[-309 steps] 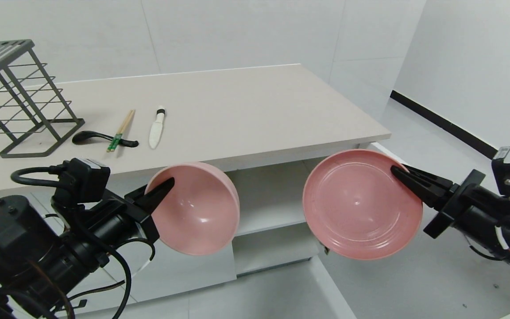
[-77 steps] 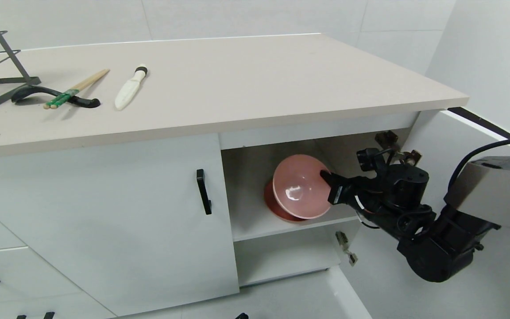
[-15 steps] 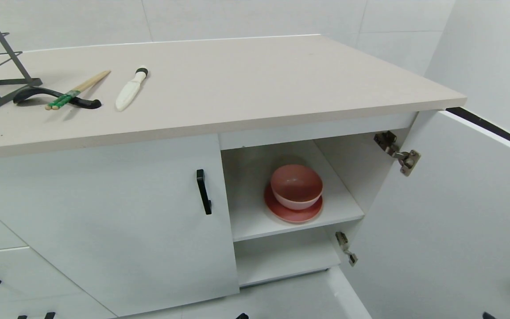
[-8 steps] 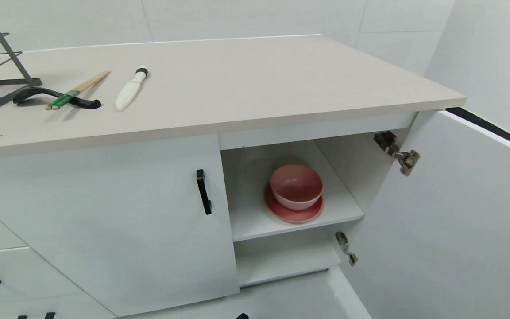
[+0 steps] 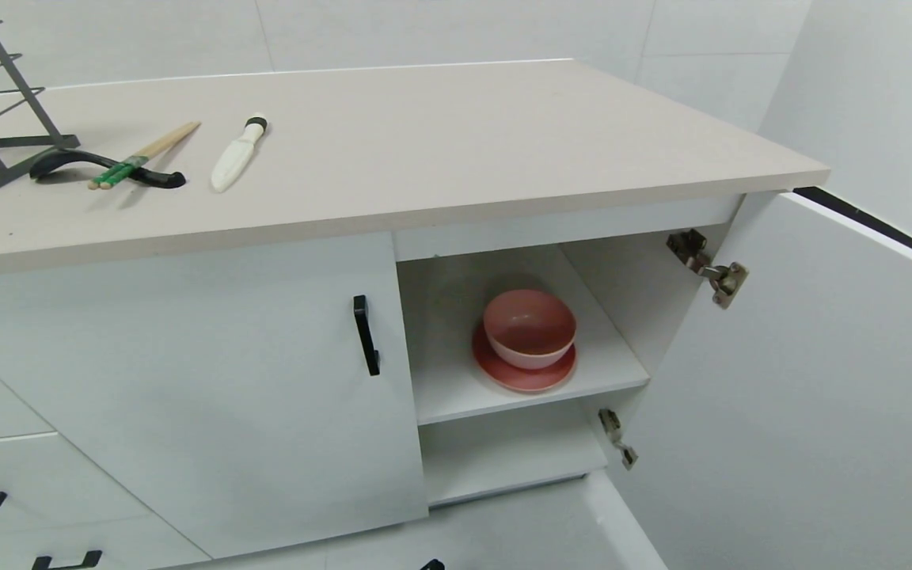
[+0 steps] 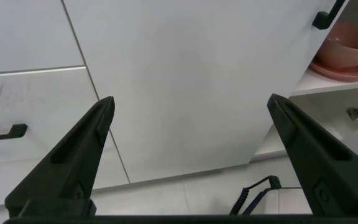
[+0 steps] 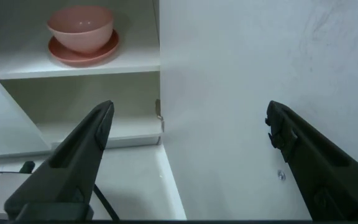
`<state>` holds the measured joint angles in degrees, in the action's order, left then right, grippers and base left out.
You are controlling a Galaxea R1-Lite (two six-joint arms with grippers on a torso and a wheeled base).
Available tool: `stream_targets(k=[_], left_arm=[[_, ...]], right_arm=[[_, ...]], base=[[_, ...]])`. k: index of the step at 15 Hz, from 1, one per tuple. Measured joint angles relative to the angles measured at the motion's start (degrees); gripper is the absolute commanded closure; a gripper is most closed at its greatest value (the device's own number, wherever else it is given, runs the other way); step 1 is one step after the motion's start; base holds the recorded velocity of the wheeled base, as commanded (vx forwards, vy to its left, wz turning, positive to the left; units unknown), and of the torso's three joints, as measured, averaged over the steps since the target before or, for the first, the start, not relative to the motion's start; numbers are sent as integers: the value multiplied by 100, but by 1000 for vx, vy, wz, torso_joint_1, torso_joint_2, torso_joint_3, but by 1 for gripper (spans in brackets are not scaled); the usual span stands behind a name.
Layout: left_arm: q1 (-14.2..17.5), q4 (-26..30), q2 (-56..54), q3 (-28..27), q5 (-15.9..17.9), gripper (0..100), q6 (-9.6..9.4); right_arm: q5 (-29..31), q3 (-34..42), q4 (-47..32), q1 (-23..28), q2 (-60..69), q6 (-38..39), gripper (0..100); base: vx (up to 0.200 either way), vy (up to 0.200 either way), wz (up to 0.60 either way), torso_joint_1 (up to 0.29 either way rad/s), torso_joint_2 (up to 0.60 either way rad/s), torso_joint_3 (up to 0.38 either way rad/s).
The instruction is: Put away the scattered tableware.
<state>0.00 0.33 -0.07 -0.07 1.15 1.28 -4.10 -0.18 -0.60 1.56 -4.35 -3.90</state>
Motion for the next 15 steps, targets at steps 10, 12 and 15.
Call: stream_targets(k=[10, 12, 15], left_arm=[[0, -6, 0, 7, -2, 0, 11], [0, -9, 0, 7, 0, 0, 6], [0, -9, 0, 7, 0, 0, 5]], right_arm=[[-20, -2, -2, 11, 24, 24, 0], [-20, 0, -6, 11, 24, 23, 0], [-17, -2, -5, 11, 22, 24, 0]], base=[[-200, -20, 0, 3, 1, 1], [-200, -200, 0, 5, 5, 9], [0, -200, 0, 1, 2, 4]])
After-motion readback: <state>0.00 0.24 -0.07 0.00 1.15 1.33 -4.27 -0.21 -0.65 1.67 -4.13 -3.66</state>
